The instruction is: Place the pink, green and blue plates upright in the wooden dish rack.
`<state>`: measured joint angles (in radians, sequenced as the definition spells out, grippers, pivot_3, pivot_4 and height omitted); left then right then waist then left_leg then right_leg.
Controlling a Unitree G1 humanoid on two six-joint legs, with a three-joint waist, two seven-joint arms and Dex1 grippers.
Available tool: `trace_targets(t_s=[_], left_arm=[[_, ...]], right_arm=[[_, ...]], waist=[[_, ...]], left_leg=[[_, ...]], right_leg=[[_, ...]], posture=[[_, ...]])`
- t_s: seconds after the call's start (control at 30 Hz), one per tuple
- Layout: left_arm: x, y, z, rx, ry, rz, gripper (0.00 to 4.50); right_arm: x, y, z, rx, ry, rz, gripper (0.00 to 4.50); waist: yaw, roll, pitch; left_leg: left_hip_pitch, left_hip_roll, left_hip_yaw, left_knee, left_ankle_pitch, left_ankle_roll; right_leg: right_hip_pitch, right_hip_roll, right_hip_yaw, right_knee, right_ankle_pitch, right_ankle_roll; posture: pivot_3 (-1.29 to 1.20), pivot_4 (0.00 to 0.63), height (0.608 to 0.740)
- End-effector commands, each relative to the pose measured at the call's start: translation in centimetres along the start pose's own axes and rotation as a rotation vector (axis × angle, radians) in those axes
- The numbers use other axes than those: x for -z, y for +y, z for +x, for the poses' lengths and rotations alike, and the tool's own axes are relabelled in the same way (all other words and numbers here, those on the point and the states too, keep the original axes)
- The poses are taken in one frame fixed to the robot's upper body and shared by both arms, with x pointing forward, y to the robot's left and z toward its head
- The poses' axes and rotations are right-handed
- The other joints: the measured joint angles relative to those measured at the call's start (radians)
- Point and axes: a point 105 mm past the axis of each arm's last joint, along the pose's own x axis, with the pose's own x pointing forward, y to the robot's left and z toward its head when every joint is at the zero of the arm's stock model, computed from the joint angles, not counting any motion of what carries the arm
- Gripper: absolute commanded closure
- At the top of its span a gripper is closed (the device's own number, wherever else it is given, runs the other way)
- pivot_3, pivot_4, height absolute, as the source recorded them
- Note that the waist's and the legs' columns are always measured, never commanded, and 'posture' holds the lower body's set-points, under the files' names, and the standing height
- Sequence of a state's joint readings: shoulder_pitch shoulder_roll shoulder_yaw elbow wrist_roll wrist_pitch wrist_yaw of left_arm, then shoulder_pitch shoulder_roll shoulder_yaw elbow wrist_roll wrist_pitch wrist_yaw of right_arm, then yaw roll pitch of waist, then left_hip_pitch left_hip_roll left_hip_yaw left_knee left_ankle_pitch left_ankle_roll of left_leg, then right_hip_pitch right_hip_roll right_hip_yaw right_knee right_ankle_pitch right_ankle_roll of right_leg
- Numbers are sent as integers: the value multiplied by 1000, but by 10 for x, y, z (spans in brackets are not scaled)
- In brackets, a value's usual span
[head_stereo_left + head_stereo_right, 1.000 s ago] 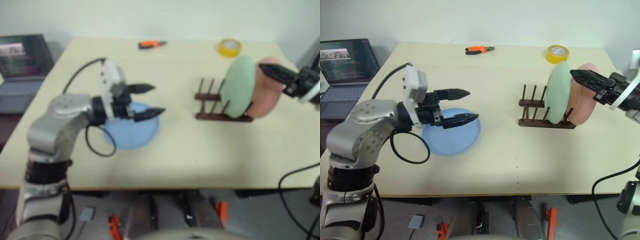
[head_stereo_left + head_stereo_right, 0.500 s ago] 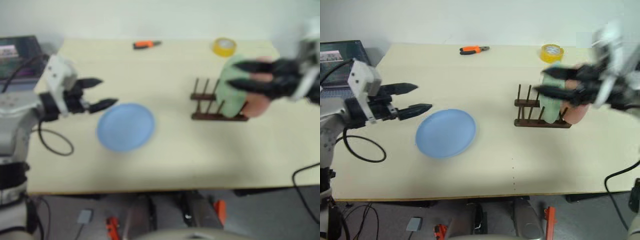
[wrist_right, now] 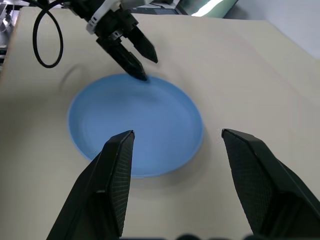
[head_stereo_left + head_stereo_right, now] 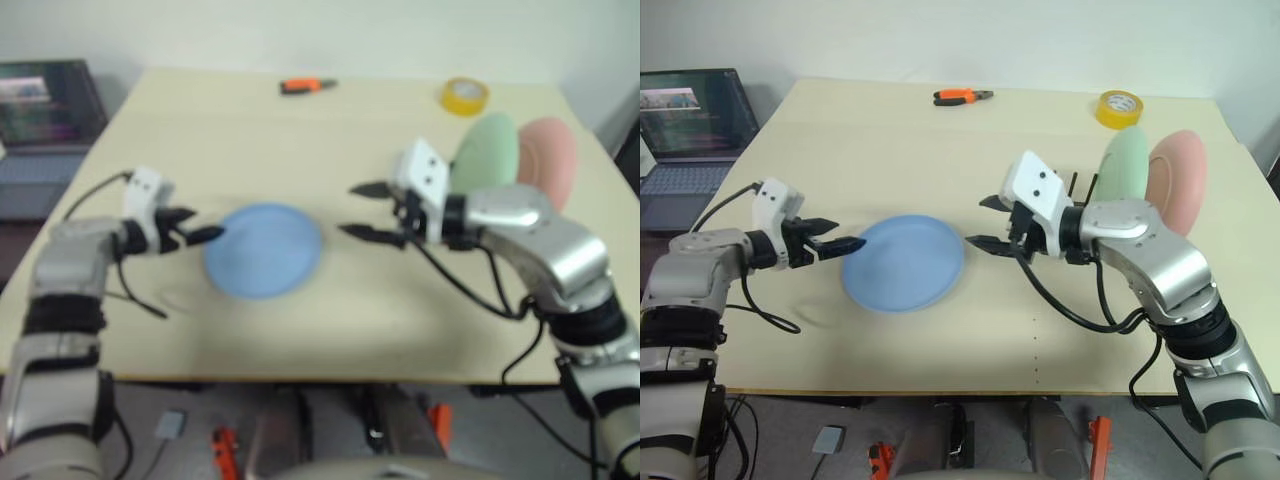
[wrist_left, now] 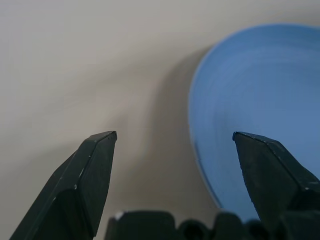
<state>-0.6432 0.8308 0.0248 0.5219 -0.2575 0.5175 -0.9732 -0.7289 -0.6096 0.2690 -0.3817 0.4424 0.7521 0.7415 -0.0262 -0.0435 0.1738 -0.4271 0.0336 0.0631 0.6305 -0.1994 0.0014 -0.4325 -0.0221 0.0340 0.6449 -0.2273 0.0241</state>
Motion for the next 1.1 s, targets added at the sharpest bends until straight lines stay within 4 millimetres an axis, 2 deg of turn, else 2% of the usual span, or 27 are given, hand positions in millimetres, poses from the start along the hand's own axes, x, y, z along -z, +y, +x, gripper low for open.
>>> trace_targets(t_s=[0.03,0.13,0.23,0.57,0.67,0.93,1.03,1.1], left_arm=[[-8,2,0,-9,6,22,379],[-1,3,4,-19,43,-1,379],[0,1,7,-18,46,-9,943],[2,-5,15,-13,53,-31,4441],[-2,-8,16,-4,45,-24,4441],[-36,1,6,-56,-61,1,4441],[-72,10,-5,-126,-180,1,4441],[-107,16,-14,-196,-277,9,4441]], right_arm=[[-5,0,-1,11,-15,-35,1470],[-5,1,-1,18,-15,-34,1470],[-5,1,-1,21,-13,-35,1442],[-2,-1,3,31,1,-51,1442],[-2,-1,5,31,1,-59,1442],[-2,-2,14,33,1,-102,1442],[-4,-3,23,41,-1,-153,1442],[-6,-4,35,45,0,-206,1442]], waist=[[0,0,0],[0,0,0],[-1,0,0],[-3,0,0],[-3,0,0],[-3,0,0],[-3,0,0],[-3,-1,0]], left_leg=[[0,0,0,0,0,0],[0,1,-2,0,0,0],[0,1,-2,0,0,0],[0,1,-1,0,0,0],[1,1,-2,0,0,0],[0,0,-2,2,0,0],[0,1,-2,2,0,0],[0,1,-2,3,0,0]], right_leg=[[0,0,0,0,0,0],[0,1,-1,2,0,0],[-1,2,-1,3,0,0],[-1,2,-1,3,0,0],[-1,2,0,4,0,0],[-1,2,0,4,1,1],[-1,2,0,4,1,1],[-1,3,-1,5,0,2]], posture=[[0,150,740],[0,150,740],[0,150,740],[0,150,740],[0,150,740],[0,150,740],[0,150,740],[0,150,740]])
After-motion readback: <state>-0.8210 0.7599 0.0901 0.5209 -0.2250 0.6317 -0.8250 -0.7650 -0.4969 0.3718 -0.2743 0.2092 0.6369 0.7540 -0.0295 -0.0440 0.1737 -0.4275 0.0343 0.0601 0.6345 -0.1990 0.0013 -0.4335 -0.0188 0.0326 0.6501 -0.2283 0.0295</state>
